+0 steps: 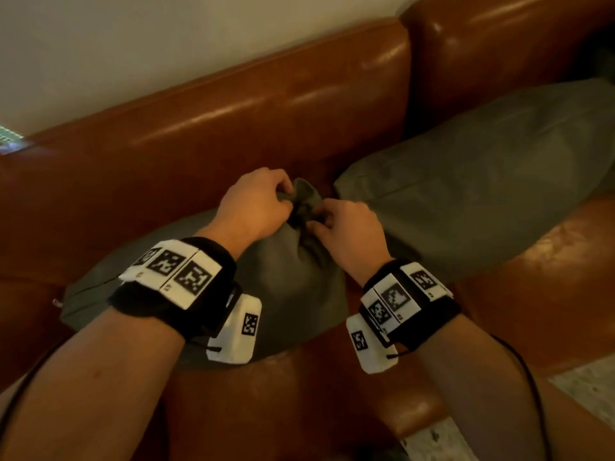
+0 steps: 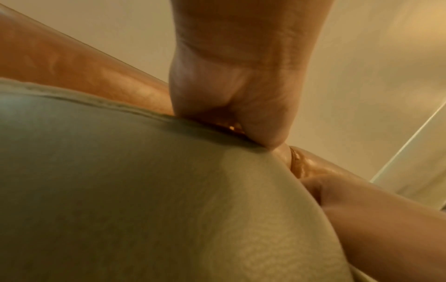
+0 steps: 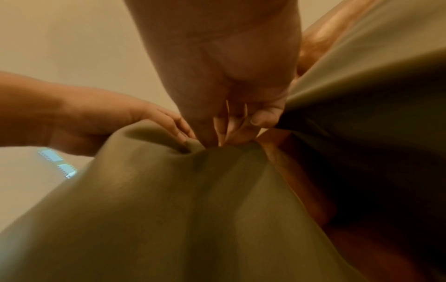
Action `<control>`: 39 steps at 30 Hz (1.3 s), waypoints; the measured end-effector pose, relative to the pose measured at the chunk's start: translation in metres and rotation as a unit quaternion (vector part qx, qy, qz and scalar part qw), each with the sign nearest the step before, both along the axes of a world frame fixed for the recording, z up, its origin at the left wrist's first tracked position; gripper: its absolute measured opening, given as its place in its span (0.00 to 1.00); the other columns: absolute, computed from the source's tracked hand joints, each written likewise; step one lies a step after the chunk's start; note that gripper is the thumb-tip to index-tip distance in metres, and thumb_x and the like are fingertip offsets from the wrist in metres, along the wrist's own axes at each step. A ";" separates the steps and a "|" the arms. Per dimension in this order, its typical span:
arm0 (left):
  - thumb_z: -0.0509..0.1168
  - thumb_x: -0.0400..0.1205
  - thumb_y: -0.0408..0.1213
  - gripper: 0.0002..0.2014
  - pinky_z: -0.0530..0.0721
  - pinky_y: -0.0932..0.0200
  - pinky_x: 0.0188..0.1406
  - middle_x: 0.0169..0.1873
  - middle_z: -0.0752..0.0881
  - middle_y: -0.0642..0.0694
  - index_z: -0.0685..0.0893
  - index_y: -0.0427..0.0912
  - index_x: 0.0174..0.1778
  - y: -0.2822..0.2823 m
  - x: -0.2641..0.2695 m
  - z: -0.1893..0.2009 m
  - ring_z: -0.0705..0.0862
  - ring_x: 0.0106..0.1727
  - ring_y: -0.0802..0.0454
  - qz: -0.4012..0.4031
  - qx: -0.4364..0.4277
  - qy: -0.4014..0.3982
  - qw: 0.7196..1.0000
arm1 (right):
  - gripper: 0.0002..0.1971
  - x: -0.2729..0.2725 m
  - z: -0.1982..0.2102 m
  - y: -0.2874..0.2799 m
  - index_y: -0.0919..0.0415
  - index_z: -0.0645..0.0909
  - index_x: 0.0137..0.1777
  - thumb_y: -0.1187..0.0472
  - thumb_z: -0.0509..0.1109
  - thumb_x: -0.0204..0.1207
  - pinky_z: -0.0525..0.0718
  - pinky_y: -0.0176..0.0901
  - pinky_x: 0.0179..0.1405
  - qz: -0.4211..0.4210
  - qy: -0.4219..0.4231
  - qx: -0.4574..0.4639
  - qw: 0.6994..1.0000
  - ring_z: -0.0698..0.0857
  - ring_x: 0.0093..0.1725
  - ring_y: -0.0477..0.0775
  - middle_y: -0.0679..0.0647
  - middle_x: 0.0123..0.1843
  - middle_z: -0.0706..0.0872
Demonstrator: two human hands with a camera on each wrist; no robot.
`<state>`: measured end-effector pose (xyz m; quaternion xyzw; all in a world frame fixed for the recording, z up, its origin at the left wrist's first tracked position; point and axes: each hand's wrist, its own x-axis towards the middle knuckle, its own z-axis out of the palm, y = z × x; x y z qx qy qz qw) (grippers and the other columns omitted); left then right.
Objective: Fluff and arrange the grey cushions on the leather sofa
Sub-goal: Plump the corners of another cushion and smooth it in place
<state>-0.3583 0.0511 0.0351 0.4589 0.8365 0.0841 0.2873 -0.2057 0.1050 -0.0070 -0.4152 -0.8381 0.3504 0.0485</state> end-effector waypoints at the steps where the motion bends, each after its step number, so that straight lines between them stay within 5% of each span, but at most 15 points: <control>1: 0.65 0.80 0.36 0.09 0.75 0.53 0.47 0.52 0.77 0.52 0.80 0.54 0.52 -0.005 -0.002 0.002 0.78 0.52 0.50 0.008 0.002 -0.004 1.000 | 0.08 -0.005 0.001 0.000 0.51 0.83 0.52 0.51 0.72 0.76 0.84 0.50 0.44 -0.001 -0.001 0.007 1.000 0.86 0.46 0.56 0.50 0.43 0.86; 6: 0.65 0.81 0.33 0.11 0.73 0.56 0.47 0.56 0.80 0.51 0.81 0.52 0.55 -0.026 -0.010 0.015 0.79 0.52 0.50 0.036 0.005 -0.015 0.999 | 0.16 -0.024 0.000 -0.003 0.50 0.70 0.44 0.52 0.78 0.70 0.81 0.52 0.40 0.010 -0.004 0.032 0.999 0.81 0.43 0.55 0.47 0.44 0.77; 13: 0.64 0.83 0.34 0.11 0.73 0.68 0.32 0.54 0.79 0.51 0.83 0.51 0.59 -0.042 -0.018 0.021 0.78 0.41 0.59 0.081 0.039 -0.045 0.995 | 0.05 -0.025 0.002 -0.003 0.58 0.82 0.49 0.56 0.69 0.80 0.80 0.47 0.43 0.018 0.002 0.047 0.999 0.81 0.45 0.52 0.51 0.49 0.82; 19: 0.64 0.83 0.35 0.11 0.76 0.62 0.39 0.54 0.78 0.52 0.83 0.51 0.60 -0.057 -0.019 0.022 0.80 0.49 0.52 0.107 0.061 -0.040 0.992 | 0.11 -0.028 0.003 -0.010 0.53 0.78 0.57 0.57 0.72 0.76 0.71 0.39 0.40 0.102 0.045 0.082 0.990 0.77 0.46 0.46 0.45 0.50 0.73; 23: 0.65 0.83 0.35 0.10 0.74 0.66 0.37 0.53 0.78 0.53 0.83 0.52 0.58 -0.062 -0.015 0.022 0.80 0.45 0.56 0.091 0.064 -0.037 0.993 | 0.10 -0.037 0.000 -0.010 0.53 0.82 0.56 0.56 0.73 0.76 0.76 0.46 0.46 0.137 0.002 0.120 0.983 0.78 0.53 0.54 0.48 0.49 0.74; 28: 0.63 0.84 0.34 0.09 0.72 0.69 0.32 0.52 0.80 0.52 0.83 0.54 0.51 -0.061 -0.023 0.022 0.78 0.40 0.60 0.117 0.078 -0.030 0.990 | 0.02 -0.026 -0.005 -0.002 0.54 0.85 0.46 0.59 0.75 0.75 0.78 0.42 0.41 0.034 0.147 0.020 0.988 0.76 0.39 0.46 0.46 0.41 0.74; 32: 0.62 0.82 0.33 0.09 0.72 0.57 0.43 0.54 0.76 0.50 0.79 0.54 0.51 -0.061 -0.023 0.021 0.76 0.50 0.50 0.082 0.073 0.024 0.994 | 0.03 -0.020 -0.007 -0.012 0.57 0.87 0.49 0.61 0.74 0.77 0.82 0.42 0.49 -0.043 0.220 -0.096 0.970 0.81 0.45 0.52 0.58 0.48 0.82; 39: 0.69 0.80 0.45 0.09 0.72 0.52 0.47 0.57 0.73 0.49 0.78 0.52 0.52 -0.045 -0.020 0.029 0.71 0.60 0.47 -0.125 0.023 0.143 0.981 | 0.08 -0.022 -0.002 -0.012 0.58 0.87 0.50 0.56 0.69 0.82 0.79 0.44 0.46 -0.033 0.201 -0.115 0.972 0.80 0.45 0.51 0.56 0.46 0.79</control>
